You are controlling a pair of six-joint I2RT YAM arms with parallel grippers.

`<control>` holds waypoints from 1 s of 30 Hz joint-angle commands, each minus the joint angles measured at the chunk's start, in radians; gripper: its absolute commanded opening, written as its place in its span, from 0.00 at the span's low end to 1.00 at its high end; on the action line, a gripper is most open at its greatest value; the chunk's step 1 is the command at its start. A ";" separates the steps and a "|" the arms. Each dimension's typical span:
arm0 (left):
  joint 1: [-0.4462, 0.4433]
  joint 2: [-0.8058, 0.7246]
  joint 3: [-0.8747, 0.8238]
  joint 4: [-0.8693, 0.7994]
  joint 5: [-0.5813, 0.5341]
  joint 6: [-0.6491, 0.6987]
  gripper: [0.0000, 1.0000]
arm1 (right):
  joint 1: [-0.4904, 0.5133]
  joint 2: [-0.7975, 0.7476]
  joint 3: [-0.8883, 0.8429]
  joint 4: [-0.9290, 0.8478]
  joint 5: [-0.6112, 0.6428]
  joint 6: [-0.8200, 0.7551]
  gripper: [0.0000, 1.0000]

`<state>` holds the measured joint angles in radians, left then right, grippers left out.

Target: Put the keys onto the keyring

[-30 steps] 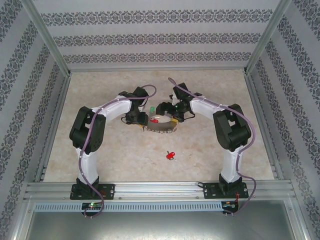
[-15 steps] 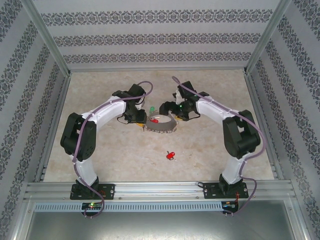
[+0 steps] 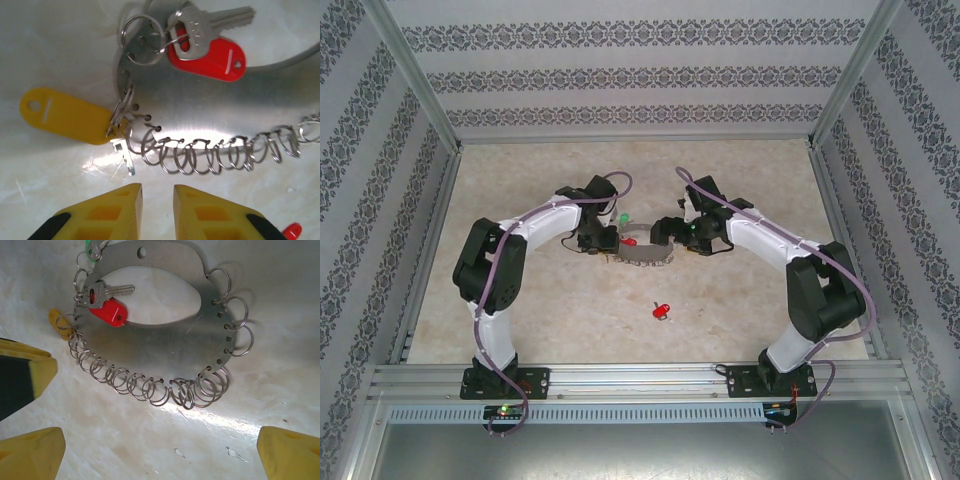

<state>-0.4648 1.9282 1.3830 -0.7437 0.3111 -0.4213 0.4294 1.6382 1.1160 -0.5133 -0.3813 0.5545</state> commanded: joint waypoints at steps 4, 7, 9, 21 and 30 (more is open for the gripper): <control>-0.009 0.059 0.041 0.019 -0.002 0.013 0.21 | 0.014 -0.041 -0.013 -0.025 0.033 0.020 0.98; -0.009 0.078 0.050 0.024 0.008 0.018 0.21 | 0.015 -0.044 -0.015 -0.027 0.038 0.025 0.98; -0.011 0.083 0.054 0.031 0.015 0.017 0.21 | 0.014 -0.045 -0.013 -0.026 0.042 0.028 0.98; -0.017 0.088 0.081 0.030 0.026 0.019 0.21 | 0.014 -0.054 -0.017 -0.027 0.053 0.028 0.98; -0.018 0.092 0.091 0.037 0.031 0.014 0.20 | 0.014 -0.057 -0.013 -0.028 0.057 0.026 0.98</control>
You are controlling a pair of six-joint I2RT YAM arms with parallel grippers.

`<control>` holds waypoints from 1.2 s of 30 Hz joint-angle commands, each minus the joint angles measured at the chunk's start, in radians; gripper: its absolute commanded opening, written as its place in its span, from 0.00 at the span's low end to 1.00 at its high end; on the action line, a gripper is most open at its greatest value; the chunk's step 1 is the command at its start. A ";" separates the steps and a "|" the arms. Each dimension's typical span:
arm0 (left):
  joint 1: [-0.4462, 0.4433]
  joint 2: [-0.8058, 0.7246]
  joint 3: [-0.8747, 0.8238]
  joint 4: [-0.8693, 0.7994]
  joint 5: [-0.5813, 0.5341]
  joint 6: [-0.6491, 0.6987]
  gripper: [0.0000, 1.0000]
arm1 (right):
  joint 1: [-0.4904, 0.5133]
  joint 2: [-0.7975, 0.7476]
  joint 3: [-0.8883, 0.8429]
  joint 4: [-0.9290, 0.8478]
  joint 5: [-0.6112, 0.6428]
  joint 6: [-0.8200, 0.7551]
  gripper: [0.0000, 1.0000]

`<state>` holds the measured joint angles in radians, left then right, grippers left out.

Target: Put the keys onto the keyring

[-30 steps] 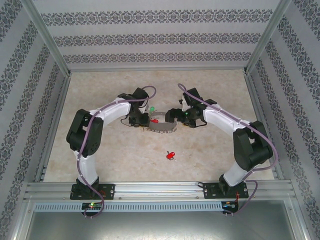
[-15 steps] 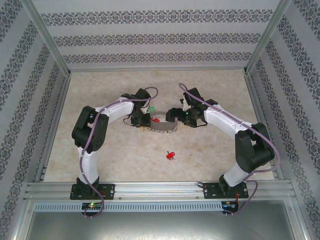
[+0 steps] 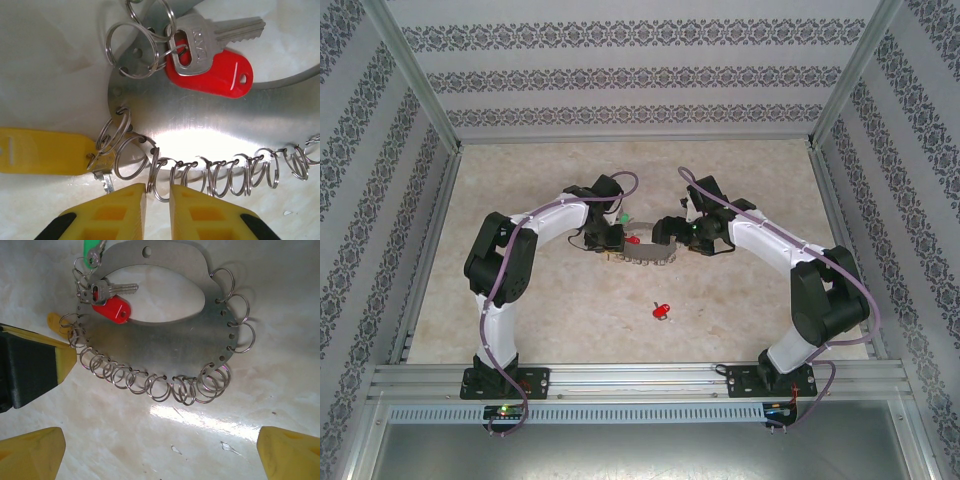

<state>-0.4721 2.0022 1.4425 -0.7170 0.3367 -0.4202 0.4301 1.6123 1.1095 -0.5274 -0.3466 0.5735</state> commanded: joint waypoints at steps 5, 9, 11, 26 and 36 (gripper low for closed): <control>-0.012 0.024 0.039 0.013 0.011 0.015 0.15 | 0.013 -0.038 -0.007 -0.015 0.025 0.006 0.98; -0.016 0.030 0.053 0.012 0.031 0.019 0.14 | 0.013 -0.041 -0.006 -0.016 0.027 0.008 0.98; -0.018 0.037 0.062 0.007 0.040 0.021 0.14 | 0.013 -0.043 -0.008 -0.014 0.027 0.009 0.98; 0.010 -0.016 0.041 0.013 0.052 0.013 0.32 | 0.014 -0.062 -0.017 -0.014 0.036 0.012 0.98; 0.043 -0.029 0.004 0.018 0.033 -0.019 0.30 | 0.013 -0.064 -0.016 -0.012 0.035 0.011 0.98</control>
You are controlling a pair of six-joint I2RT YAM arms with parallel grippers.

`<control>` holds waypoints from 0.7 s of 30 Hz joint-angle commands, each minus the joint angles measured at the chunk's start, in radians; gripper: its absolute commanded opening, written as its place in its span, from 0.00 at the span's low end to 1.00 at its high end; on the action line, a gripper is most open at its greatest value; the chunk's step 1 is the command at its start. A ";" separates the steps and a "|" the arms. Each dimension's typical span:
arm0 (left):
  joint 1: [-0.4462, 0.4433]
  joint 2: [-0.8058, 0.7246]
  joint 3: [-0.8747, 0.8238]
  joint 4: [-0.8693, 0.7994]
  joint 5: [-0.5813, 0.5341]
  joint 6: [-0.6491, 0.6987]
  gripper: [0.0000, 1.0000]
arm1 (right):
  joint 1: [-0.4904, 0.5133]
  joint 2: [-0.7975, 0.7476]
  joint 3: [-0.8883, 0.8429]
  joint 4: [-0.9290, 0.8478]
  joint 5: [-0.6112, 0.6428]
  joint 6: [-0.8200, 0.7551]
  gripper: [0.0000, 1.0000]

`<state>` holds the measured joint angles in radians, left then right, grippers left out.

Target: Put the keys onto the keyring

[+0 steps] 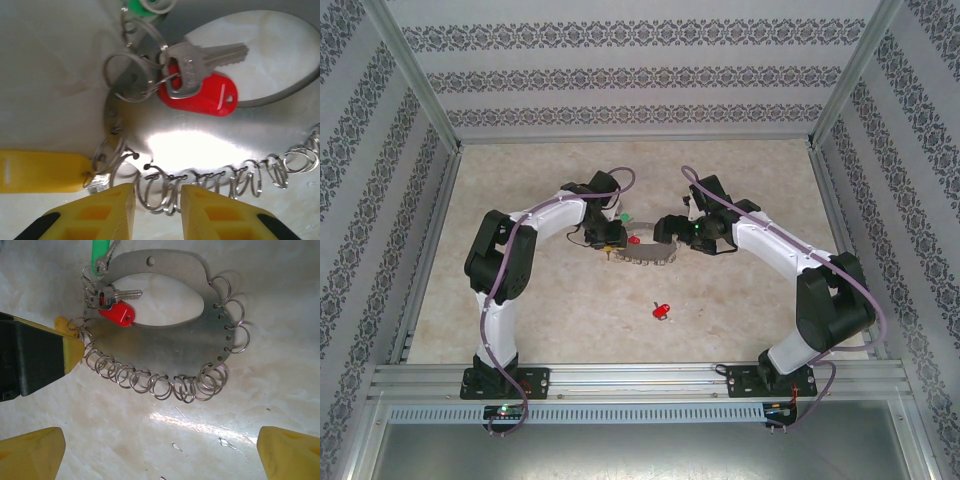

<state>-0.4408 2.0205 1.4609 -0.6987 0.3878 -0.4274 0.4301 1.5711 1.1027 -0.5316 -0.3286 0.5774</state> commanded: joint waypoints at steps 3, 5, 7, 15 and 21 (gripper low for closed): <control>0.017 -0.045 -0.020 -0.004 -0.026 -0.010 0.28 | 0.015 -0.022 -0.008 -0.007 0.017 0.007 0.98; 0.021 -0.043 -0.027 0.003 -0.029 -0.014 0.28 | 0.015 -0.023 -0.008 -0.008 0.017 0.008 0.98; 0.025 -0.043 -0.030 0.011 -0.028 -0.019 0.28 | 0.016 -0.023 -0.009 -0.008 0.017 0.009 0.98; 0.034 -0.043 -0.038 0.031 -0.019 -0.029 0.21 | 0.019 -0.023 -0.004 -0.010 0.021 0.010 0.98; 0.039 -0.046 -0.039 0.027 -0.034 -0.028 0.21 | 0.024 -0.019 -0.001 -0.008 0.022 0.014 0.98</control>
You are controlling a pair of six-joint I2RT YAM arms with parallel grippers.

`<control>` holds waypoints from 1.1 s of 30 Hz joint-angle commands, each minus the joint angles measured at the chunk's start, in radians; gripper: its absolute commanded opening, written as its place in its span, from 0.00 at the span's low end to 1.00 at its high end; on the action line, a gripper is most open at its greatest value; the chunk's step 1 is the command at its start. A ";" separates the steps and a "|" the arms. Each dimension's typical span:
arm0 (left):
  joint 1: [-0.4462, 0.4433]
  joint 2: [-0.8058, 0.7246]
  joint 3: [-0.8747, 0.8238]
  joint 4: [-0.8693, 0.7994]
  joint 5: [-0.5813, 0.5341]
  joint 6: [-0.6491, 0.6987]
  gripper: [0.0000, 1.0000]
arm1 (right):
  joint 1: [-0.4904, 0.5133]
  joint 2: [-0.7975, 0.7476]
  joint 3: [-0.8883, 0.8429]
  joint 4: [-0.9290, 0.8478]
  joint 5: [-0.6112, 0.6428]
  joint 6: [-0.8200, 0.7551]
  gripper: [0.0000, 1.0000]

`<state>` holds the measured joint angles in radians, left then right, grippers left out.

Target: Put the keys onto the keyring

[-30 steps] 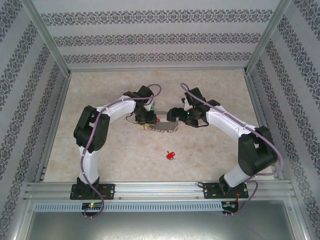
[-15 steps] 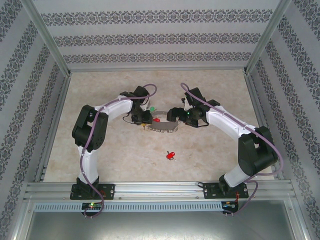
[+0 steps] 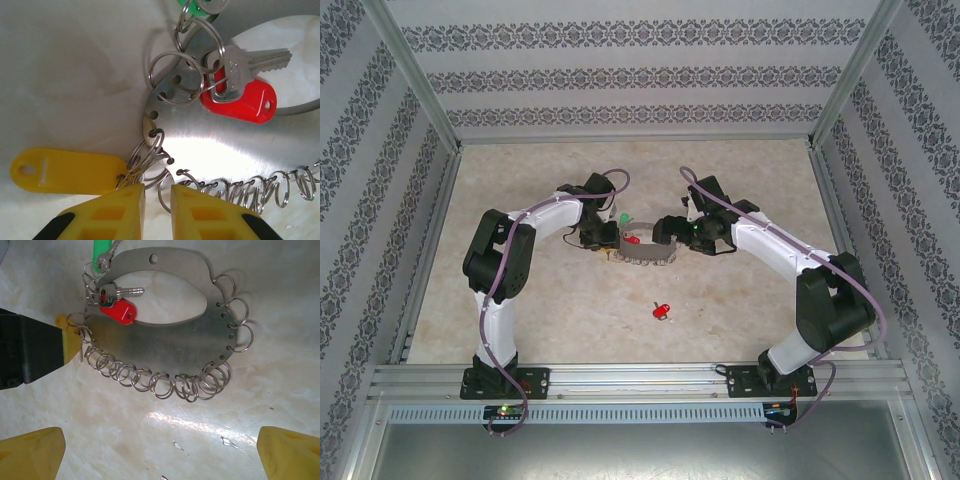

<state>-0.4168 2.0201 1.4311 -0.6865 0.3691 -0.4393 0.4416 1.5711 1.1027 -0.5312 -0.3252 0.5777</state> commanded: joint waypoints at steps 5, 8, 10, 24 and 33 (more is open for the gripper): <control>0.018 -0.052 0.000 -0.001 -0.036 0.003 0.23 | 0.016 -0.018 0.002 -0.008 0.021 0.014 0.98; 0.016 -0.050 0.003 -0.008 -0.054 0.013 0.25 | 0.017 -0.013 0.005 -0.007 0.021 0.014 0.98; 0.018 -0.047 0.003 -0.008 -0.056 0.019 0.26 | 0.019 -0.013 0.008 -0.007 0.020 0.016 0.98; 0.002 -0.004 0.017 0.007 -0.047 0.032 0.26 | 0.020 -0.013 0.014 -0.015 0.028 0.016 0.98; -0.032 -0.007 -0.031 0.082 -0.123 0.067 0.26 | 0.020 -0.015 0.019 -0.019 0.033 0.015 0.98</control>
<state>-0.4316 2.0075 1.4261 -0.6556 0.2935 -0.4061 0.4545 1.5711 1.1030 -0.5320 -0.3172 0.5781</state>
